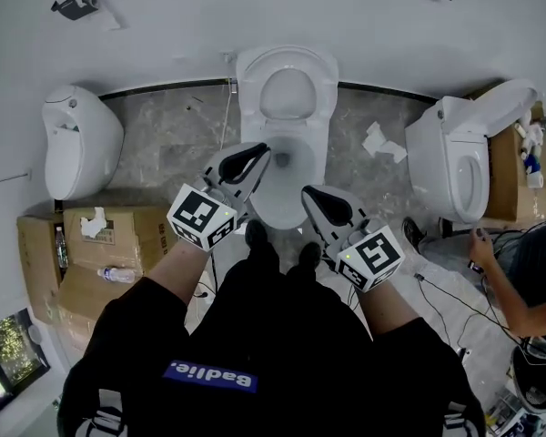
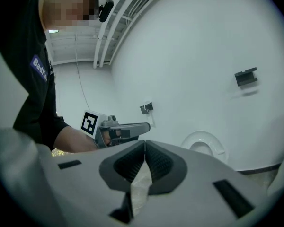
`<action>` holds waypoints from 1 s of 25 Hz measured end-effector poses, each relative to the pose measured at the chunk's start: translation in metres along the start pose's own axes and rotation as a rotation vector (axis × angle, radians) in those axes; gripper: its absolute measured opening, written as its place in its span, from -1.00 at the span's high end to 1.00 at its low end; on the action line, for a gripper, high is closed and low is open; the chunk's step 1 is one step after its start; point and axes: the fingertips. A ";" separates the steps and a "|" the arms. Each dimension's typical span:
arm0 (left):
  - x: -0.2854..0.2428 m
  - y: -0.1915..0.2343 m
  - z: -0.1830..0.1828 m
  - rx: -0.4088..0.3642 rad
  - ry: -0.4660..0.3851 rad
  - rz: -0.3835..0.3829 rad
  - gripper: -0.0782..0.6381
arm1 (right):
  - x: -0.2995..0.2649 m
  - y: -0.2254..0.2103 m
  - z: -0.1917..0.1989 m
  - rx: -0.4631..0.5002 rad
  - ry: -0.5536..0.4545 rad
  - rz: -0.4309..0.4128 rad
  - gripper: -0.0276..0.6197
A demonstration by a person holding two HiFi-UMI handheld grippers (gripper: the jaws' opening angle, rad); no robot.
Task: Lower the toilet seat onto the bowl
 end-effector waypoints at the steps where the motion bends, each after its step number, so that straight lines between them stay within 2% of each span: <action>1: -0.003 0.007 0.003 -0.004 0.007 0.005 0.73 | -0.004 -0.001 0.002 0.000 0.005 0.003 0.82; 7: -0.022 0.048 0.029 -0.028 0.055 0.018 0.73 | -0.020 -0.008 0.015 -0.018 0.018 0.025 0.82; 13: -0.040 0.098 0.054 -0.078 0.106 -0.003 0.72 | -0.020 -0.008 0.025 -0.040 0.025 0.027 0.82; 17: -0.058 0.125 0.067 -0.115 0.140 0.010 0.72 | -0.019 -0.007 0.032 -0.061 0.042 0.022 0.82; 20: -0.072 0.150 0.077 -0.129 0.163 0.010 0.62 | -0.023 -0.008 0.039 -0.072 0.051 0.023 0.82; 25: -0.095 0.181 0.091 -0.178 0.201 0.010 0.57 | -0.035 -0.012 0.046 -0.088 0.049 0.023 0.82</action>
Point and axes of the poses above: the fingertips, and each gripper's own axes: x backward along the fingers, y to its left, z out of its underside, and after that the axes turned 10 degrees about -y, right-handed
